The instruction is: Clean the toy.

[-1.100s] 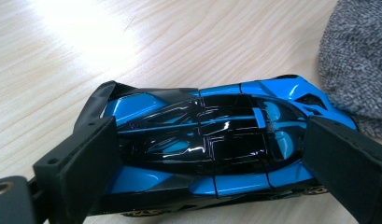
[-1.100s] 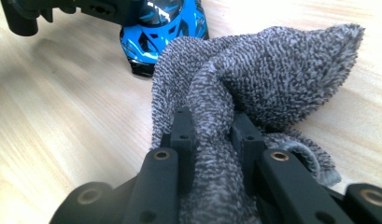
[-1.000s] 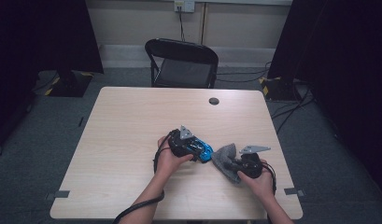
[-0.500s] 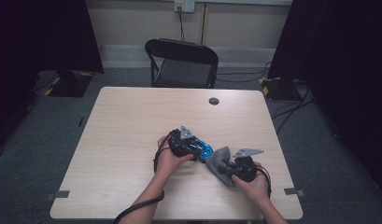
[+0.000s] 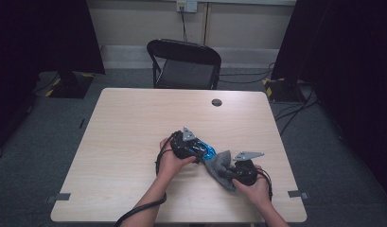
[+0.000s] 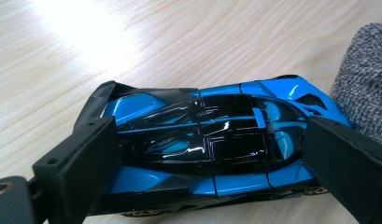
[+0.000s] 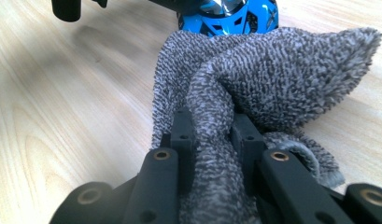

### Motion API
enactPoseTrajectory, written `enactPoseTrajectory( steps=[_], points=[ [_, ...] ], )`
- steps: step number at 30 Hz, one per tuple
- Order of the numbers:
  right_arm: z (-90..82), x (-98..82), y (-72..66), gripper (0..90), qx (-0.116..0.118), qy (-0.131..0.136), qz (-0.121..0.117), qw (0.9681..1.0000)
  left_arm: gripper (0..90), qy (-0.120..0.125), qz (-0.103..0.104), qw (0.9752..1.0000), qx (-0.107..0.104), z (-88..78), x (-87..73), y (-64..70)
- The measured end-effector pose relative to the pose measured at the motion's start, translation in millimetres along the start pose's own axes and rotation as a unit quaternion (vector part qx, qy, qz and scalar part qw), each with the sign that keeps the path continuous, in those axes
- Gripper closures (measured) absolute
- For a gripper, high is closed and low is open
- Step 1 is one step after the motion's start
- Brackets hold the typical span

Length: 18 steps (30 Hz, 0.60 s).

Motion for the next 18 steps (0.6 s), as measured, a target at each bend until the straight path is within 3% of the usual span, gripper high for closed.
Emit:
enactPoseTrajectory(
  steps=[12, 18],
  points=[
    [2.3, 1.4, -3.9, 75.1, 0.011, -0.007, -0.009, 0.9999, 4.0, 0.001, 0.0, 1.0, -0.001, 0.1, -0.1, -0.2],
    [2.3, 2.9, -9.0, 75.1, 0.03, -0.009, -0.016, 0.9994, 3.9, 0.001, -0.001, 1.0, -0.003, 0.0, -0.2, -0.3]
  ],
)
Point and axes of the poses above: each handheld gripper's, and its own axes: z roughly forward along the jaws, x roughly out of its top, y roughly to its right, the point moved 3 cm from there along z, roughly forward along the jaws, and after that the axes turned 12 degrees about x, right-handed, at the moved point
